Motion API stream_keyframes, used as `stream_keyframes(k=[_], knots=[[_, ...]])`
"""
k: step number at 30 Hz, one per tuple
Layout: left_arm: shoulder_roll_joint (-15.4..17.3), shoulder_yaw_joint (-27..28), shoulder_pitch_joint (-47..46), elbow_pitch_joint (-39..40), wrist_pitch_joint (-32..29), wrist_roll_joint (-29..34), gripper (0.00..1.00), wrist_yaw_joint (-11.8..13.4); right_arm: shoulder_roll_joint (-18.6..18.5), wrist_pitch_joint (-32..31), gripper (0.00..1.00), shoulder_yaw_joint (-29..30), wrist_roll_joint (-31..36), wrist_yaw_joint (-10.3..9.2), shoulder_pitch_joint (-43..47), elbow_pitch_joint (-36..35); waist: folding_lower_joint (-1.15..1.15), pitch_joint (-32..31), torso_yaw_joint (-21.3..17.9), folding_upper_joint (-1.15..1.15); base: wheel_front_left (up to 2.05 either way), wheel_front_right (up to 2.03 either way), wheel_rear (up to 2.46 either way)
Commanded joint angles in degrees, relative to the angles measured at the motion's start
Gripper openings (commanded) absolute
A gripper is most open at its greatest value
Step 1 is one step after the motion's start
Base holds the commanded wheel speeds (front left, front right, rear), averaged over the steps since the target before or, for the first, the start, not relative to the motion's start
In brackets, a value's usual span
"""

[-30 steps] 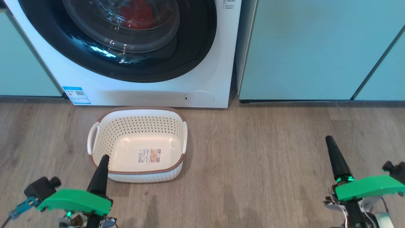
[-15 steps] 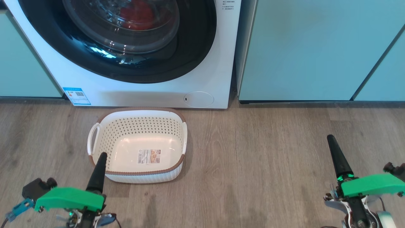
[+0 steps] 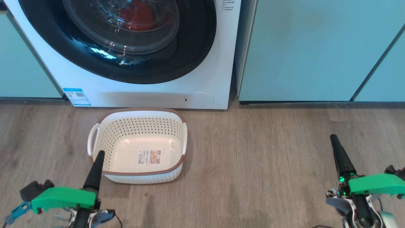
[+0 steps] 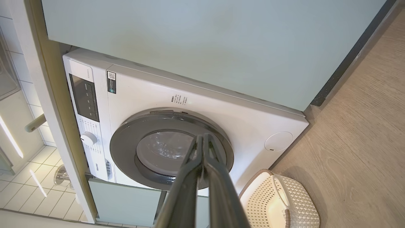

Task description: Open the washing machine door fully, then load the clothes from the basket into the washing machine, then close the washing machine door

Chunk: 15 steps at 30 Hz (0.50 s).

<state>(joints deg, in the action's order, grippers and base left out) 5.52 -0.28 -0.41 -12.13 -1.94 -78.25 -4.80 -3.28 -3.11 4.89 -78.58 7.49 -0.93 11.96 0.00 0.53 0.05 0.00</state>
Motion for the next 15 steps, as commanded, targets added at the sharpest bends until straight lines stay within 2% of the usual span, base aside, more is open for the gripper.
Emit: stream_keyframes(k=[1, 15], knots=[[0.15, 1.91, -3.61, 1.39, -0.30, -1.57, 0.00, -0.49, -0.95, -0.38, 0.00, -0.85, -1.49, 0.00, -3.19, -1.47, 0.00, -0.02, 0.00, 0.00, 0.00, 0.00, 0.00], [-0.73, 3.76, -4.86, -0.62, -1.98, -10.27, 0.00, -1.86, -0.92, -1.34, 0.00, -0.43, -9.97, 0.00, -4.38, 0.67, 0.00, -0.22, -0.03, 0.00, 0.00, 0.00, 0.00]])
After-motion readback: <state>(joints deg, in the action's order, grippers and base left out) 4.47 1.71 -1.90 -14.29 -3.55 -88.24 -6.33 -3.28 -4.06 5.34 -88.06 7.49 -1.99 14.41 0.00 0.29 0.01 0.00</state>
